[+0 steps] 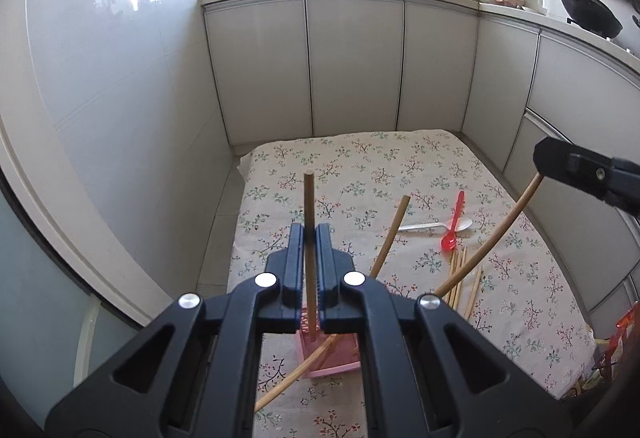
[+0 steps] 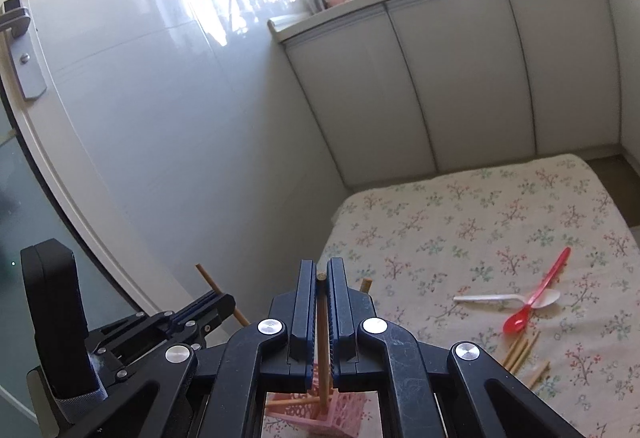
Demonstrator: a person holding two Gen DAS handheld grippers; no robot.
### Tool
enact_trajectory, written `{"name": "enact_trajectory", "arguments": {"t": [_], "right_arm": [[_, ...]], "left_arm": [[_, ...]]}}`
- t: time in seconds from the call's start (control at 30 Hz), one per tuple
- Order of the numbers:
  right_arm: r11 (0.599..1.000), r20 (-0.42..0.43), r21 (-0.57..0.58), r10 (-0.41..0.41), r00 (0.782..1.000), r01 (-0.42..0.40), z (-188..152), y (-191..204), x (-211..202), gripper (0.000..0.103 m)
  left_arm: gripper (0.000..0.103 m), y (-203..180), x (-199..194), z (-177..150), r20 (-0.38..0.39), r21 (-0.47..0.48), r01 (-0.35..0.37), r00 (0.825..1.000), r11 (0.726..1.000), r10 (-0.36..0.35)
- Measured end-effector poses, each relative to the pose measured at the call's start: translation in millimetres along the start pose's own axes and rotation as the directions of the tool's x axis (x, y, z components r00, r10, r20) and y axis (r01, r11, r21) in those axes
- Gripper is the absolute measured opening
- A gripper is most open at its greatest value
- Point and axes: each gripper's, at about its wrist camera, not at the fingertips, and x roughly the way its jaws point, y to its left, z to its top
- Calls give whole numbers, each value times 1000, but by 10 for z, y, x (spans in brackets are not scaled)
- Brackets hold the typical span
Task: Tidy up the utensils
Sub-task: 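Carry the chopstick upright with the left tool into the pink holder and release, then move the open left tool back over the remaining chopsticks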
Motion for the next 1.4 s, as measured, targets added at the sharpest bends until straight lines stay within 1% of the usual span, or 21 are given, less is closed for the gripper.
{"name": "enact_trajectory", "arguments": {"t": [0.17, 0.3, 0.37, 0.43, 0.47, 0.5, 0.57, 0.7, 0.83, 0.9, 0.97, 1.0, 1.07, 1.1, 1.17, 1.2, 1.27, 1.33, 1.4], "right_arm": [[1000, -62, 19, 4, 998, -3, -127, -51, 218, 4], [1000, -52, 19, 9, 999, -9, -130, -72, 239, 5], [999, -56, 32, 27, 998, -25, -131, -99, 249, 9], [998, -61, 44, 36, 998, -33, -132, -132, 267, 9], [998, -60, 47, 38, 997, -36, -131, -146, 268, 9], [998, -57, 50, 41, 998, -38, -125, -157, 271, 9], [997, -46, 51, 53, 998, -50, -111, -165, 254, 9], [997, -30, 37, 69, 997, -68, -81, -140, 215, 9], [997, -38, 43, 69, 997, -67, -68, -171, 205, 12], [997, -43, 50, 68, 997, -66, -58, -206, 186, 22], [997, -41, 57, 63, 997, -61, -44, -247, 134, 36], [997, -40, 59, 59, 997, -57, -36, -267, 97, 39], [997, -39, 63, 46, 998, -44, -18, -321, 17, 52], [997, -38, 67, 39, 999, -36, -13, -357, -27, 55], [997, -35, 77, 26, 999, -23, -2, -437, -126, 69], [996, -34, 81, 23, 999, -20, 2, -479, -176, 72], [996, -30, 90, 16, 999, -14, 17, -565, -278, 84], [995, -27, 96, 2, 1000, 0, 24, -649, -383, 88], [995, -20, 101, -17, 1000, 19, 28, -736, -488, 92]], "left_arm": [[6, 1, 56, 8, -24, -4, 7, 1000, 1000, -7], [6, 25, 56, 23, -20, -3, 16, 1000, 1000, -16], [6, 27, 51, 25, -10, 1, 18, 1000, 1000, -18], [12, 11, 38, 26, -3, 13, 21, 1000, 1000, -21], [19, 1, 32, 27, 2, 19, 21, 1000, 1000, -22], [28, -11, 25, 30, 7, 24, 20, 1000, 1000, -21], [38, -27, 8, 37, 17, 32, 16, 1000, 999, -16], [45, -25, -4, 47, 19, 29, 16, 1000, 999, -17], [53, -41, -24, 44, 12, 28, 20, 1000, 999, -21], [58, -50, -51, 46, 13, 29, 29, 999, 999, -30], [63, -63, -94, 47, 18, 30, 28, 999, 999, -29], [66, -67, -114, 52, 19, 30, 28, 999, 999, -29], [70, -83, -160, 59, 23, 27, 34, 999, 999, -34], [73, -89, -184, 67, 24, 25, 37, 999, 999, -38], [78, -106, -246, 75, 32, 21, 49, 998, 999, -50], [82, -123, -283, 79, 36, 21, 56, 998, 998, -57], [85, -172, -356, 78, 44, 25, 78, 996, 997, -79], [90, -231, -418, 79, 48, 36, 127, 991, 991, -129], [97, -302, -466, 76, 51, 50, 160, 985, 986, -163]]}}
